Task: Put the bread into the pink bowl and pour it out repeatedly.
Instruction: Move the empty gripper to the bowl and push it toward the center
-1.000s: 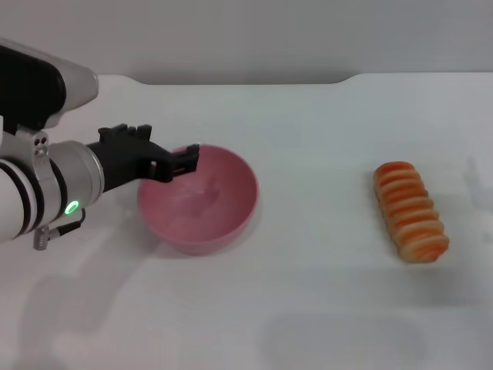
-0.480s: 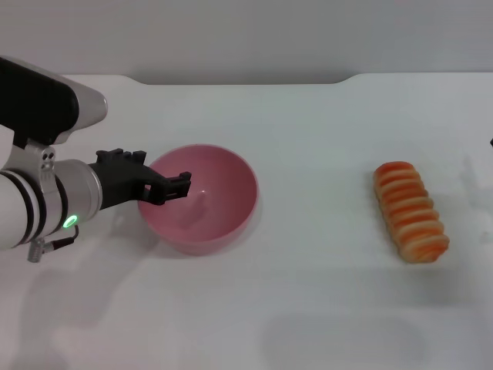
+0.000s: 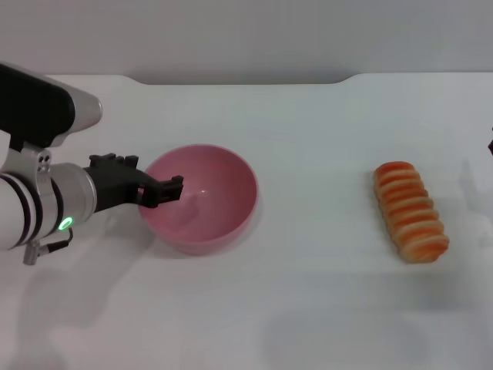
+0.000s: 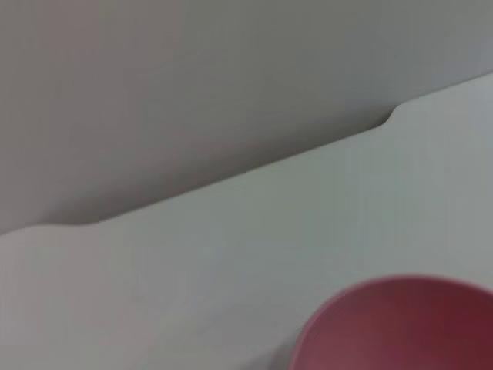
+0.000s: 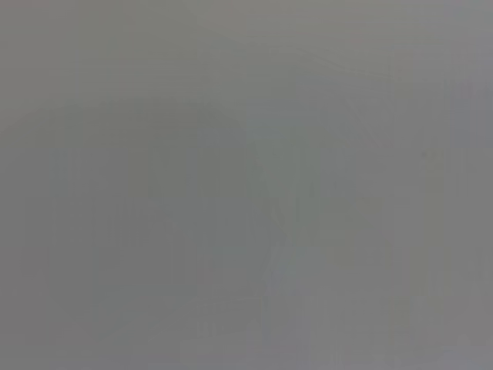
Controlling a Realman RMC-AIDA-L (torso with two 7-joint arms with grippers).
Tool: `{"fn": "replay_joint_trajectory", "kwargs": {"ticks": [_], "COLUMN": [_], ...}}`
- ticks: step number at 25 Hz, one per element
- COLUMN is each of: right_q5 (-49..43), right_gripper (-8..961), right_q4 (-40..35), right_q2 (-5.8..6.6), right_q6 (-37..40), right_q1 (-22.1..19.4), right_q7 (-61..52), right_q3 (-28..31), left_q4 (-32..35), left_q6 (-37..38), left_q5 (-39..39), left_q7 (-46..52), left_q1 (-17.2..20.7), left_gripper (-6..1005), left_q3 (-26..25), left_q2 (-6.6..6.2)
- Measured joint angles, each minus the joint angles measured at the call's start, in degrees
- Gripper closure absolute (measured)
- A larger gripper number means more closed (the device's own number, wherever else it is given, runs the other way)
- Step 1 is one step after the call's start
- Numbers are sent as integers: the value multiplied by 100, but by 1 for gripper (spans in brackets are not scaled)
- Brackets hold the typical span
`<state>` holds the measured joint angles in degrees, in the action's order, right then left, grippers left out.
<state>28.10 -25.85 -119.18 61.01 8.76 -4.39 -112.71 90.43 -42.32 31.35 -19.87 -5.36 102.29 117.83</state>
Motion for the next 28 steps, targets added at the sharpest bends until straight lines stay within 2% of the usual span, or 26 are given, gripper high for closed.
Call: {"fn": "replay_joint_trajectory", "kwargs": {"ticks": [9, 28], "right_q5": [0, -8], "right_gripper": [289, 287], "right_q4": [-63, -140], "right_q2": [0, 26], "right_q6": [0, 0], "right_q1": [-26, -1], "right_q7": [0, 6], "right_q3": [-39, -52], "left_q4": [-593, -1018], "left_q6": [-4, 144], "left_q5": [32, 65], "left_q7": [29, 255], "left_q1": [-180, -523], "left_gripper": [262, 273], "left_q3": [-4, -10], "left_q2": [10, 28]}}
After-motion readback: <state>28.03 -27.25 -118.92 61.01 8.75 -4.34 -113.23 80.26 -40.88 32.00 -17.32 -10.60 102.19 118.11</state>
